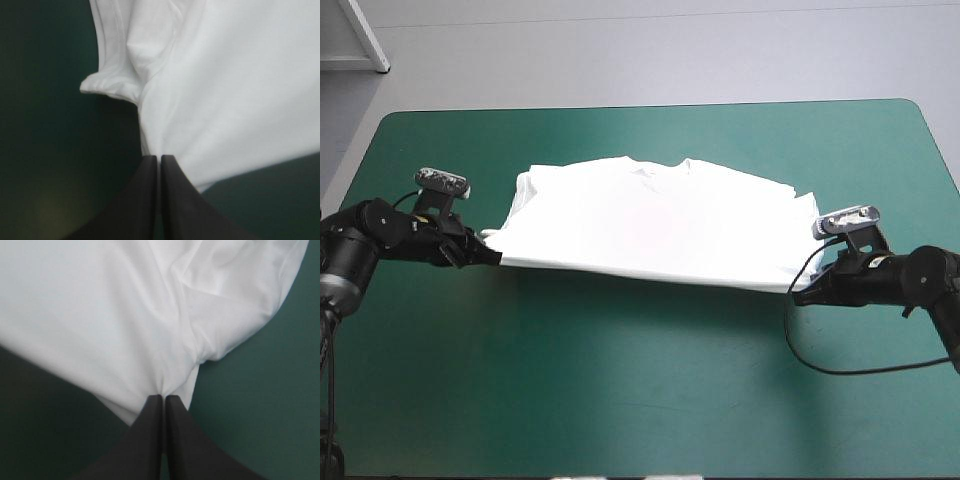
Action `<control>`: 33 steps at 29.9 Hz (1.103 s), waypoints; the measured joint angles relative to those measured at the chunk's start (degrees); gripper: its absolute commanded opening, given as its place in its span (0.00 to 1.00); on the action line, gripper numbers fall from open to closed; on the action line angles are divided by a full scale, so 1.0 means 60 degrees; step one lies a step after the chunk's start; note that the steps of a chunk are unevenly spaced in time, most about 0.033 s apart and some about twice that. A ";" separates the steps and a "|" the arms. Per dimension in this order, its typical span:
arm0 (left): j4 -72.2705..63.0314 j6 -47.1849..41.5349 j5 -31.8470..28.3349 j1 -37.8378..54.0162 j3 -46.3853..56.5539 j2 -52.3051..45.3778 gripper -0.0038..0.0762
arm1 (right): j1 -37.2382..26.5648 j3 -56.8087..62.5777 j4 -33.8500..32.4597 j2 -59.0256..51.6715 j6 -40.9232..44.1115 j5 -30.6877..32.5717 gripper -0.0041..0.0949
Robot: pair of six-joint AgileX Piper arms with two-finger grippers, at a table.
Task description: Fold the cloth
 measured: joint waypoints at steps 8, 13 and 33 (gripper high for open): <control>-0.0183 -0.0501 0.0680 0.0007 0.2006 -0.1584 0.07 | 0.0000 0.1500 0.0071 -0.1563 0.0495 0.0613 0.03; -0.0583 -0.0501 0.1115 0.0007 0.3046 -0.2535 0.07 | 0.0000 0.2323 0.0280 -0.2553 0.0571 0.0936 0.03; 0.0111 -0.0627 0.1394 0.0007 0.3918 -0.3394 0.55 | 0.0000 0.2883 -0.1179 -0.3241 0.1895 0.1403 0.56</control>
